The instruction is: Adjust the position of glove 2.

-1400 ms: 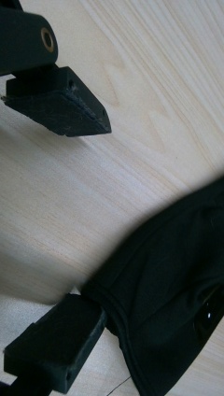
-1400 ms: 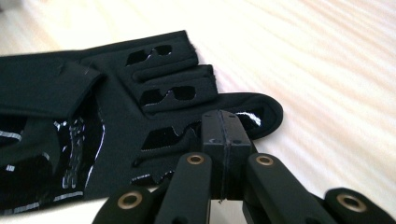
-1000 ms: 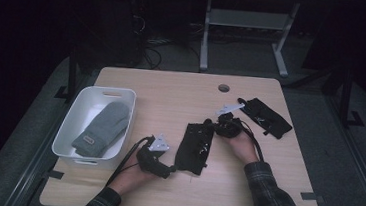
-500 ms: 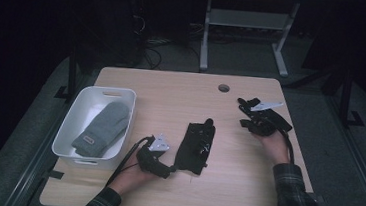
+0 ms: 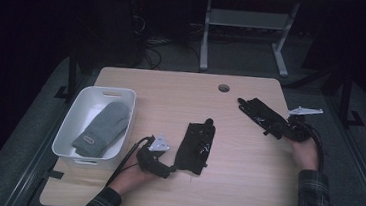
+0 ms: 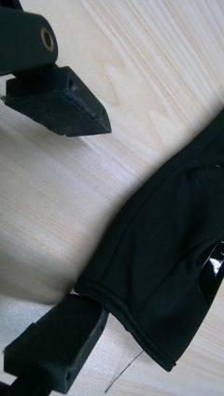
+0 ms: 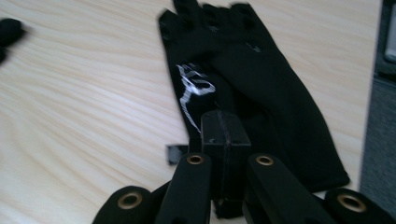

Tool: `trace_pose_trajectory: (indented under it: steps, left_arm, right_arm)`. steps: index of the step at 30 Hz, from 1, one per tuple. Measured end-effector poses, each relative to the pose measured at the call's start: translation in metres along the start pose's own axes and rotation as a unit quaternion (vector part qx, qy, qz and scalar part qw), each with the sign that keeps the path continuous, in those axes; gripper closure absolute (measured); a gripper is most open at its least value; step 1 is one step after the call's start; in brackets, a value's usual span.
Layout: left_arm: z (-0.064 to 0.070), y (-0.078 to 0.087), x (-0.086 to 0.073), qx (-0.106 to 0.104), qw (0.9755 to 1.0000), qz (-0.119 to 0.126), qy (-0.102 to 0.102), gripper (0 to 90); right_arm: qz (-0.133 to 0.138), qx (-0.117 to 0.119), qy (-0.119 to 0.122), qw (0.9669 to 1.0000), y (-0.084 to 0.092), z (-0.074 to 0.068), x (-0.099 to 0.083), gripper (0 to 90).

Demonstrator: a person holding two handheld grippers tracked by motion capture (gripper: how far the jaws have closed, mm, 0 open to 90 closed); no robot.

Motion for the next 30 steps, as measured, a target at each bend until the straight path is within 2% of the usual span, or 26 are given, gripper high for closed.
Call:
trace_pose_trajectory:
  steps: [3, 8, 14, 20, 30]
  left_arm:
    - [0.0, 0.0, 0.0, 0.0, 1.0, 0.0, 0.0, 12.1]
    - [0.0, 0.0, 0.0, 0.0, 1.0, 0.0, 0.0, 12.1]
    - [0.0, 0.0, 0.0, 0.0, 1.0, 0.0, 0.0, 12.1]
    - [0.0, 0.0, 0.0, 0.001, 1.0, 0.0, 0.0, 12.2]
    - [0.0, 0.0, 0.0, 0.001, 1.0, 0.0, 0.0, 12.1]
  right_arm:
    - [-0.012, -0.011, 0.002, 0.9999, -0.004, 0.004, -0.005, 90.0]
    - [-0.039, -0.015, 0.01, 0.9991, -0.012, 0.004, -0.011, 90.0]
    - [-0.044, -0.009, 0.008, 0.9989, -0.011, 0.002, -0.012, 90.0]
    - [-0.053, 0.002, 0.018, 0.9984, -0.009, -0.01, -0.012, 90.0]
    - [-0.069, 0.041, 0.047, 0.9957, -0.002, -0.037, -0.015, 90.0]
Point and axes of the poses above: each handheld gripper's, and its own axes: y roughly backward along the jaws, x roughly out of its top, z roughly to its right, the point moved 1 cm from there along -y, roughly forward along the jaws, and after that the axes turned 10 degrees about z, right-handed, at the moved point
